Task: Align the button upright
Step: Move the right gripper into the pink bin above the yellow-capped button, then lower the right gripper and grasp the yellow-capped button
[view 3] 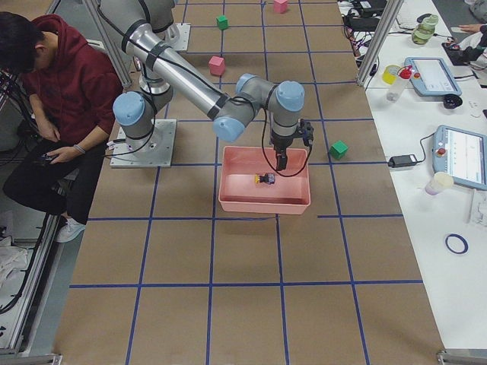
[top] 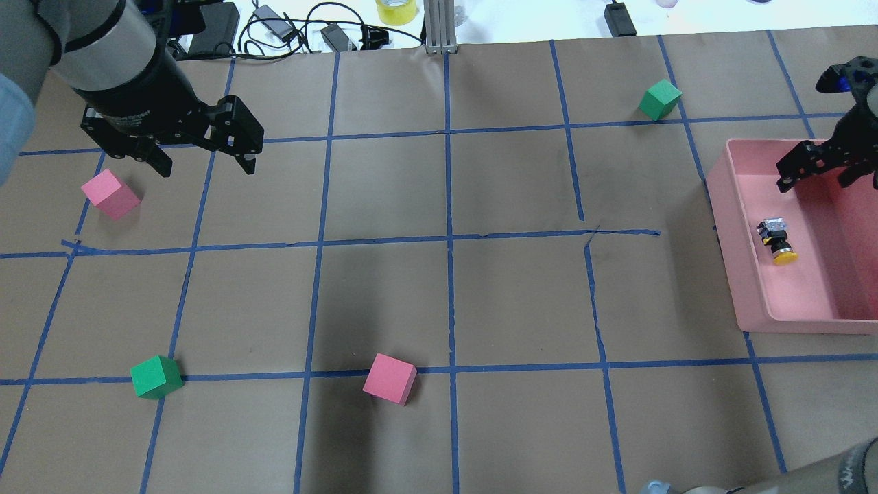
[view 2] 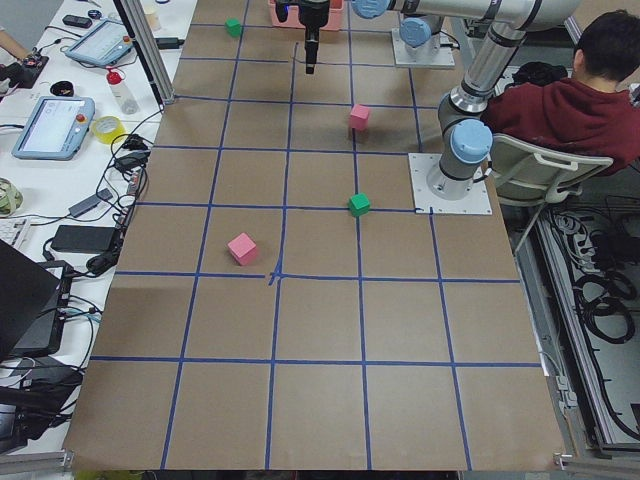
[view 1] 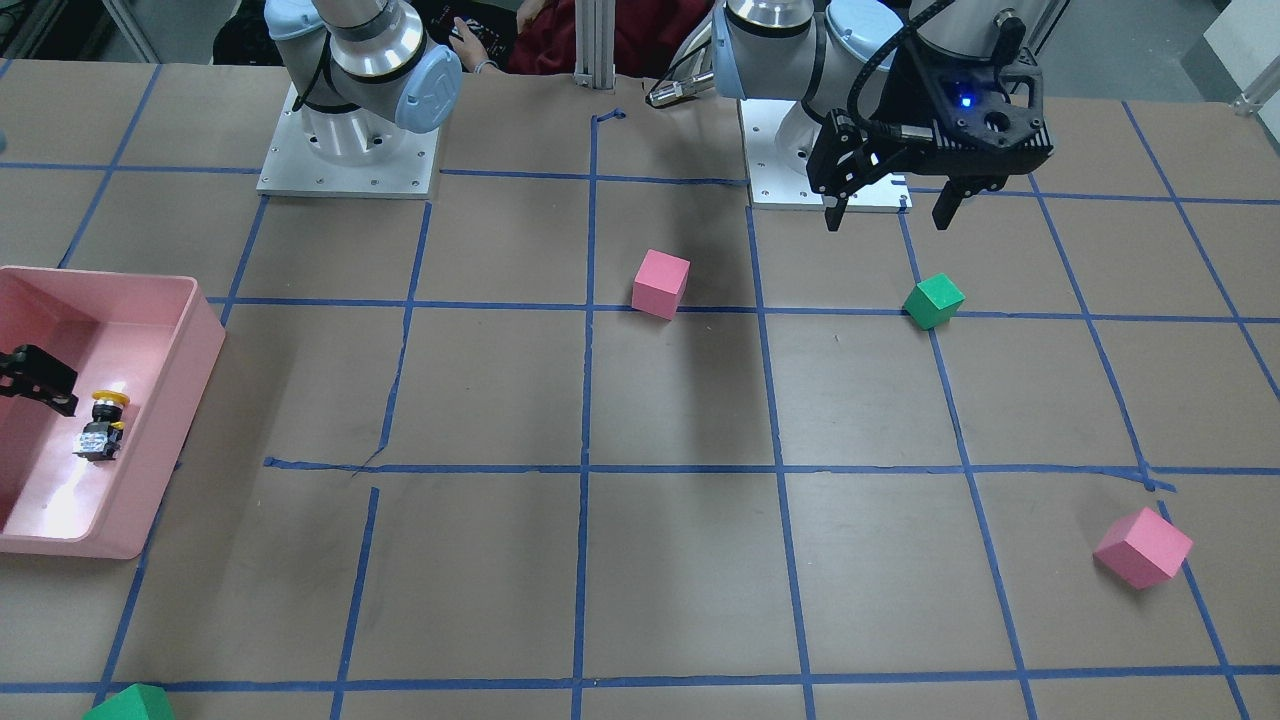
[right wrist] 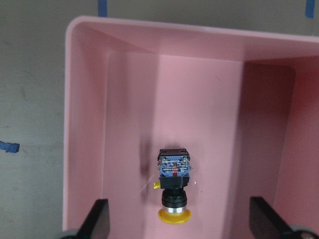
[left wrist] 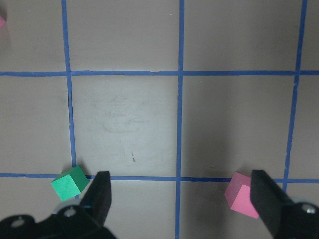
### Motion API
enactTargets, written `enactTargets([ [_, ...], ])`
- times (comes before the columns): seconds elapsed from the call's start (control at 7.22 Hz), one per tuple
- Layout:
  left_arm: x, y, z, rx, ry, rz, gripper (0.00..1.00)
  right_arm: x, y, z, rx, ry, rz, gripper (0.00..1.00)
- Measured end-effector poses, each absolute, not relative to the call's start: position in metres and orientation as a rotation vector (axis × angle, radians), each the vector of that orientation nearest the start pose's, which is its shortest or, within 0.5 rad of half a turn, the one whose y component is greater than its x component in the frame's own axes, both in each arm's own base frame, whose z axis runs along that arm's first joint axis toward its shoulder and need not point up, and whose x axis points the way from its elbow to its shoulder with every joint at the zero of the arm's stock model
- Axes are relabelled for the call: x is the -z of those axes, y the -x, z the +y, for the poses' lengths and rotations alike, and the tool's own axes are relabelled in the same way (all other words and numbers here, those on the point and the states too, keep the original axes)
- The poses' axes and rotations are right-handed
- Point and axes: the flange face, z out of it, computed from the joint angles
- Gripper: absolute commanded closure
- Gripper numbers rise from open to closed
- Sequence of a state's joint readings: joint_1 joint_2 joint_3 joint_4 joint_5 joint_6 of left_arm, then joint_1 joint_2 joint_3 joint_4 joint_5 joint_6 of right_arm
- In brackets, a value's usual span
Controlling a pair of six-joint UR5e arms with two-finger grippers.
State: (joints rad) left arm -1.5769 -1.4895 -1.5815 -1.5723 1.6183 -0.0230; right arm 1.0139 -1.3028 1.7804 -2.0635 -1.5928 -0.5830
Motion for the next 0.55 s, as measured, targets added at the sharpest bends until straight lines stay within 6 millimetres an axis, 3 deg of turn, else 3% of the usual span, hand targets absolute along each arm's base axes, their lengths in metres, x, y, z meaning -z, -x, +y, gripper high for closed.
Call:
enactTargets([
  [0.55,-0.521,0.131,-0.462,0.108,0.029,3.093,0.00,-0.233,0.206,-0.540,-0.116,0.037,3.111,0.00],
])
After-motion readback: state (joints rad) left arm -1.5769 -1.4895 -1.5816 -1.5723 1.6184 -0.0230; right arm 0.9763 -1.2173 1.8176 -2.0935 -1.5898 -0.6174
